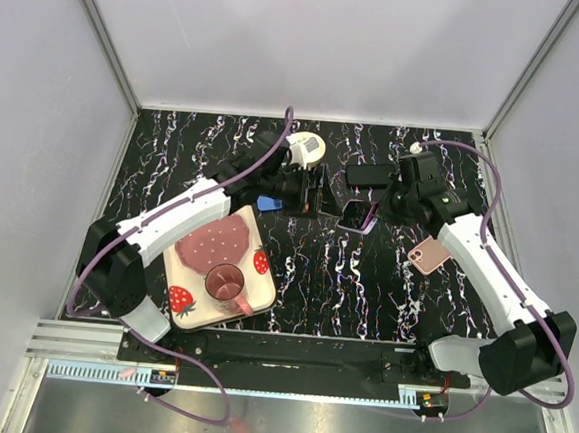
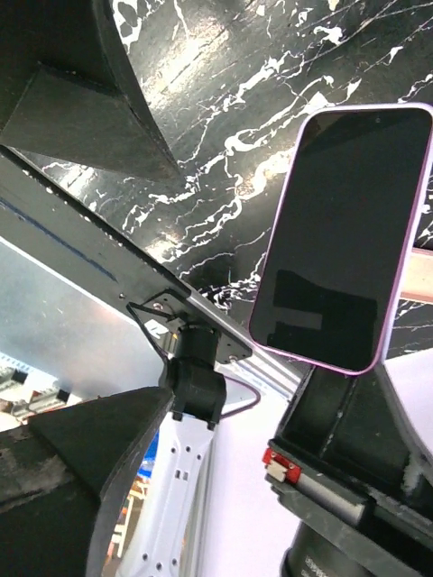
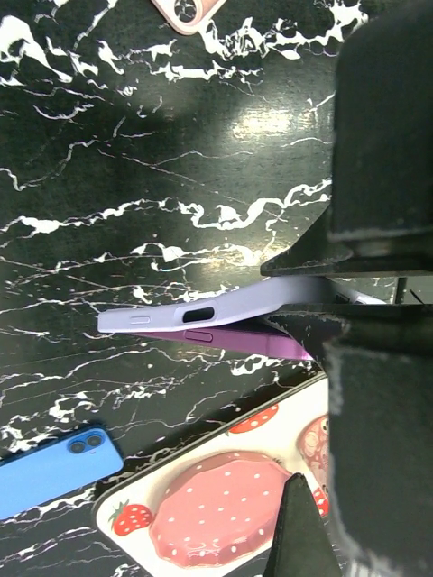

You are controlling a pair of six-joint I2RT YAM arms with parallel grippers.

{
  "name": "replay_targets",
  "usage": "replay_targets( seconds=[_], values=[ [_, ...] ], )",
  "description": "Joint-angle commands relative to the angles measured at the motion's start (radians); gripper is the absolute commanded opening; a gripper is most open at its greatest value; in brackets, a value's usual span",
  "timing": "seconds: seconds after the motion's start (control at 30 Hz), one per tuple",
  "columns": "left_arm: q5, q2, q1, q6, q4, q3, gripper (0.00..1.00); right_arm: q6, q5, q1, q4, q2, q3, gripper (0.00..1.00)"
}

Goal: Take the phone out of the phone case
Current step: Remove the phone case from the phone.

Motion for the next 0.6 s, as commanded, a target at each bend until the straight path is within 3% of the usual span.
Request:
replay_targets(
  seconds=[0.0,0.17,0.3,0.43,0.57],
  values=[
    [-0.108,-0.067,-0.054,0.073,0.066,-0.003,0.99,-0.003,-0.086,-0.001,-0.040,0.027,0.077,0.00],
    [-0.331,-0.031,-0.184,0.114,0.044,0.081,0.99,0.021,-0.095,-0.001,-0.077,0.061,0.090,0.00],
    [-0.458,-0.052,-0.239,0.151,0.131,0.022,0.99,0.072,-0.085,-0.001,-0.161,0.098,0.118,0.00],
    [-0.452,-0.044,-0.241,0.114,0.217,-0.043,0.99,0.084,-0.088,-0.003,-0.230,0.154,0.159,0.00],
    [-0.362,0.060,-0.246,0.136,0.227,0.012,0.93,0.104,-0.045,-0.001,-0.291,0.204,0.184,0.00]
  ],
)
